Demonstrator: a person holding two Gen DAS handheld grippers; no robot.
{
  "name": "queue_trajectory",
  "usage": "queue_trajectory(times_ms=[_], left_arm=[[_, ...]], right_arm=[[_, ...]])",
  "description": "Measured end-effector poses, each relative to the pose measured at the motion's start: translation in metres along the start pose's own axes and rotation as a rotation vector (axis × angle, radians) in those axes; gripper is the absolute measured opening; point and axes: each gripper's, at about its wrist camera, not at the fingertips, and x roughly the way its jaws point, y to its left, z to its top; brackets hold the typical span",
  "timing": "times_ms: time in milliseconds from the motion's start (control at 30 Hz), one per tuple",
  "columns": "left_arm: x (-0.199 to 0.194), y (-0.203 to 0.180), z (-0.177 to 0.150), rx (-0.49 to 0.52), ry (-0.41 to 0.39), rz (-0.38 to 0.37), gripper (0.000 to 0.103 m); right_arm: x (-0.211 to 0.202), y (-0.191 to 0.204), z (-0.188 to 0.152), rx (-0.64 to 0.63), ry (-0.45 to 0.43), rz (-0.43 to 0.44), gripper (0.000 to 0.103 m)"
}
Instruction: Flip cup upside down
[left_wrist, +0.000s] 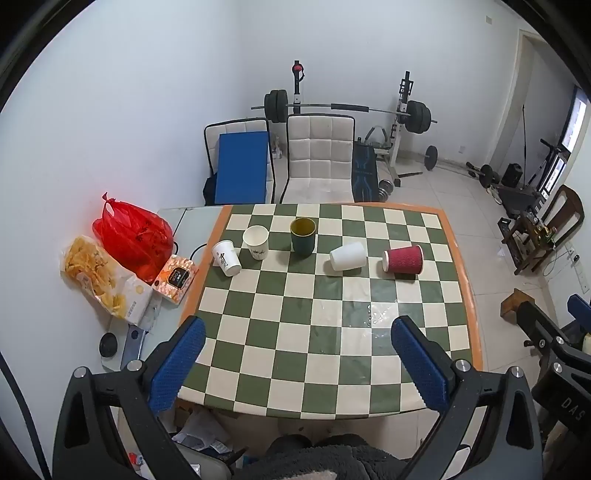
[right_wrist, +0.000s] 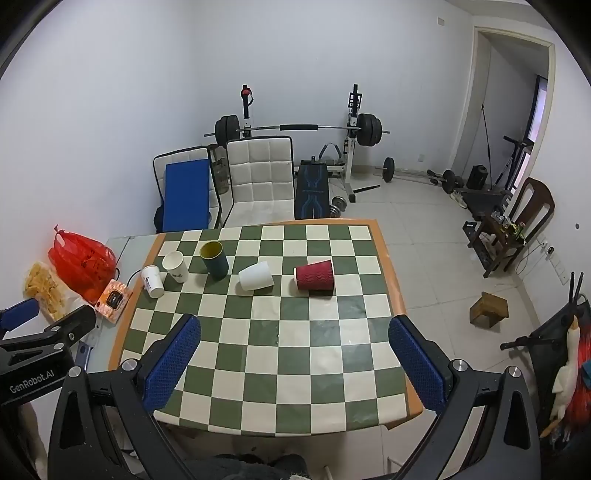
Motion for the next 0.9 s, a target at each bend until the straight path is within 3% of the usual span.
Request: queue_trajectory(times_ms=[900], left_arm=[[0.0005,-0.0002,-0.0001,-0.001,-0.004,-0.001,0.103]], right_arm=[[0.0011,0.0009,0.0019,0.007,0.01,0.006,0.103]])
